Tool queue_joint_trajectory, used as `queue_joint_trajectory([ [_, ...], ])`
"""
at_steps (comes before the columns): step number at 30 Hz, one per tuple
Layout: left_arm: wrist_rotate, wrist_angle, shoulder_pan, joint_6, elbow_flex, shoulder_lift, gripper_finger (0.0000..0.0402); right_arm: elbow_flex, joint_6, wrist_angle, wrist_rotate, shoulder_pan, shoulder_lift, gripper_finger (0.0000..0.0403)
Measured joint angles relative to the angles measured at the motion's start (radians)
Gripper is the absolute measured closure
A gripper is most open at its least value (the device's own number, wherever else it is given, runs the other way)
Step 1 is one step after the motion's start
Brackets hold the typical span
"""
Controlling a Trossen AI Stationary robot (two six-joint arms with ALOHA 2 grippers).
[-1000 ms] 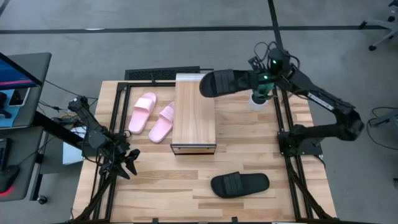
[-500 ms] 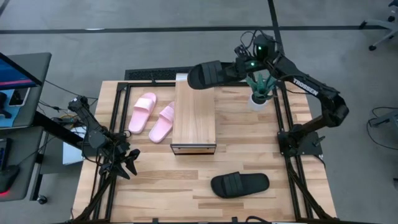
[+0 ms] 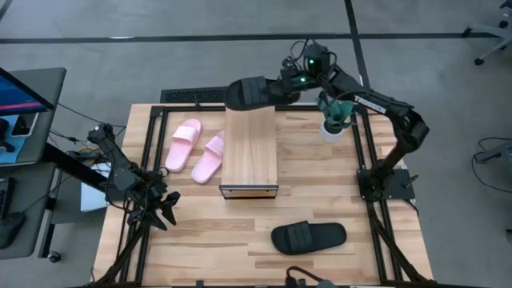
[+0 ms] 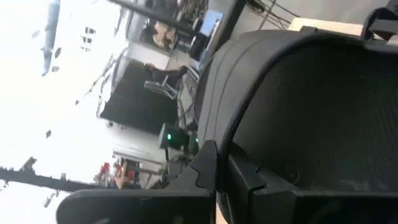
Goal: Pick and place slides into the shelf
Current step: Put the top black slide on the shelf
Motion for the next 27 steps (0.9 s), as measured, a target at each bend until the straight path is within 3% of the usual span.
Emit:
queue_joint_trajectory([
  [8, 0.0, 0.0, 0.0, 0.0, 0.0, 0.0, 0.0239, 0.001, 0.126, 0.04, 0.128, 0.025, 0.059, 0.04],
  [27, 0.0, 0.0, 0.0, 0.0, 0.0, 0.0, 0.0239, 0.001, 0.158, -0.004, 0.214, 0.062, 0.073, 0.04],
])
